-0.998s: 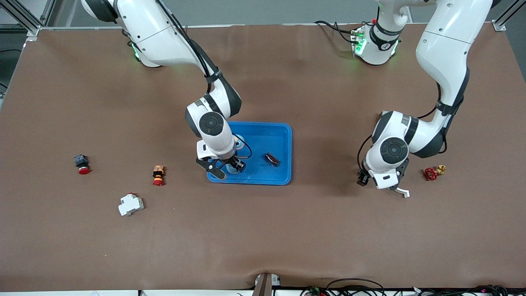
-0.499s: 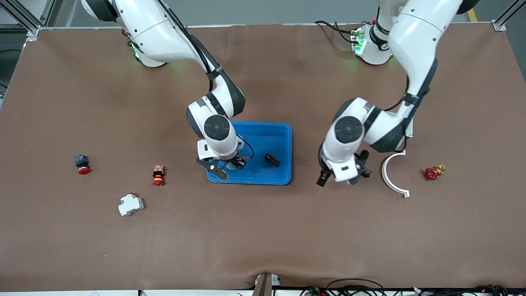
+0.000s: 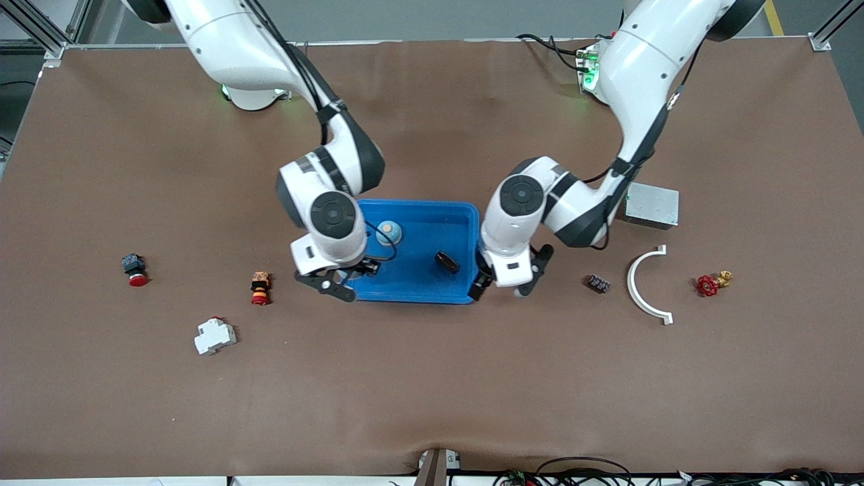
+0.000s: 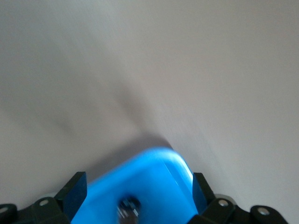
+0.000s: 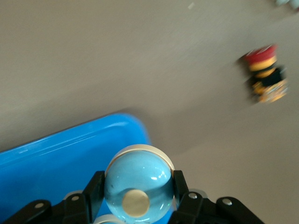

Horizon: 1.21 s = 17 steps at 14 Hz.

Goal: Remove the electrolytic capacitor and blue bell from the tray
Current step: 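Carry the bell with the right gripper while the left gripper grasps another capacitor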

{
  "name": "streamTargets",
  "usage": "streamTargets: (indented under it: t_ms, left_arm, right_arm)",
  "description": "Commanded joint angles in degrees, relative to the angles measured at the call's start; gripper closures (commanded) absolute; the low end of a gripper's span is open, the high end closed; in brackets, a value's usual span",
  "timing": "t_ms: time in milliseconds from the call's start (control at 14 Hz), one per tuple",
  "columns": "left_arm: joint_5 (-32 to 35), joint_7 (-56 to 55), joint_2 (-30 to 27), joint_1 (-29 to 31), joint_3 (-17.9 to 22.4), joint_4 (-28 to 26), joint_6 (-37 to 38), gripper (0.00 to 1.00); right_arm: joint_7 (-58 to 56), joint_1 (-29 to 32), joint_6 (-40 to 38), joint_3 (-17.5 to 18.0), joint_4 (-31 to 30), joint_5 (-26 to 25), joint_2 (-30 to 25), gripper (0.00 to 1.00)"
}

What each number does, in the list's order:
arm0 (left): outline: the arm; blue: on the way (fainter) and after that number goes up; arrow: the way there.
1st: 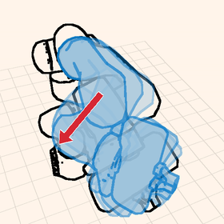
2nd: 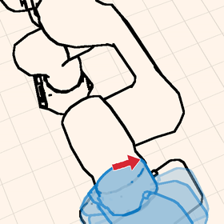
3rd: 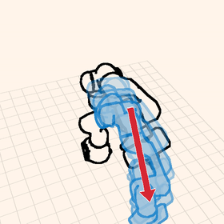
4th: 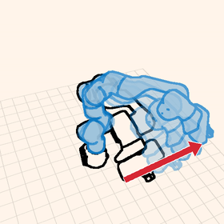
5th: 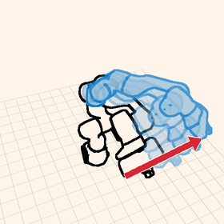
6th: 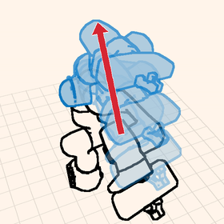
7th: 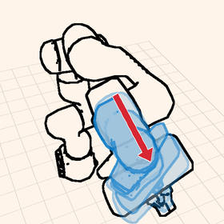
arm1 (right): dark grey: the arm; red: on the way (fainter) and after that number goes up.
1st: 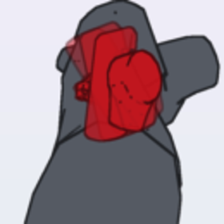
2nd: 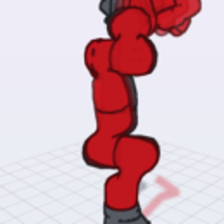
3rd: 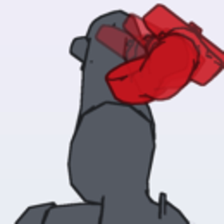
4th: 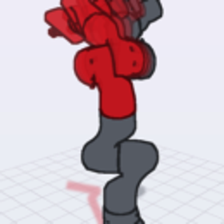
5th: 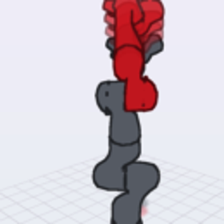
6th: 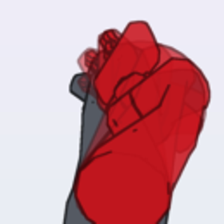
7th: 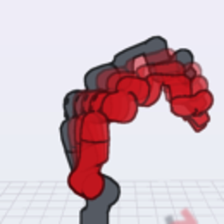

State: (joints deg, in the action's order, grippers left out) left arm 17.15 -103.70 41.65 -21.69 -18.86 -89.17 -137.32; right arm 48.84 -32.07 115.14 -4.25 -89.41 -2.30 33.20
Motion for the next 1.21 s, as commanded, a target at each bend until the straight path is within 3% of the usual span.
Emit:
streamTargets:
  t_ms: [0, 143, 356, 641, 926, 1140]
  left_arm:
    - [0.52, -2.12, 5.55, -3.27, 0.23, 7.43, 0.3, 0.04]
    - [0.78, -2.13, 5.81, -5.2, 0.23, 7.08, 0.3, 0.11]
    - [0.78, -2.13, 6.43, -6.0, 0.41, 5.59, 0.38, 0.33]
    - [0.78, -2.13, 7.48, -6.44, 0.41, 4.62, 0.65, 0.32]
    - [0.78, -2.13, 7.66, -6.53, 0.49, 4.53, 0.82, 0.32]
    - [1.22, -1.78, 7.84, -6.44, 0.49, 4.53, 1.17, 0.56]
  right_arm:
    - [-9.78, 5.51, 0.96, 1.0, -10.23, -0.95, -9.88, 1.0]
    - [-17.6, 9.64, 1.75, 1.17, -14.46, -0.69, -14.72, 1.0]
    - [-29.21, 16.5, 4.11, 1.26, -21.31, 1.5, -21.4, 1.0]
    - [-39.95, 22.4, 9.46, 1.17, -31.15, 1.77, -27.56, 1.0]
    - [-46.82, 28.19, 19.13, 1.17, -40.21, 1.95, -28.89, 1.0]
    - [-50.85, 31.01, 28.09, 1.17, -46.19, 3.96, -28.19, 1.0]
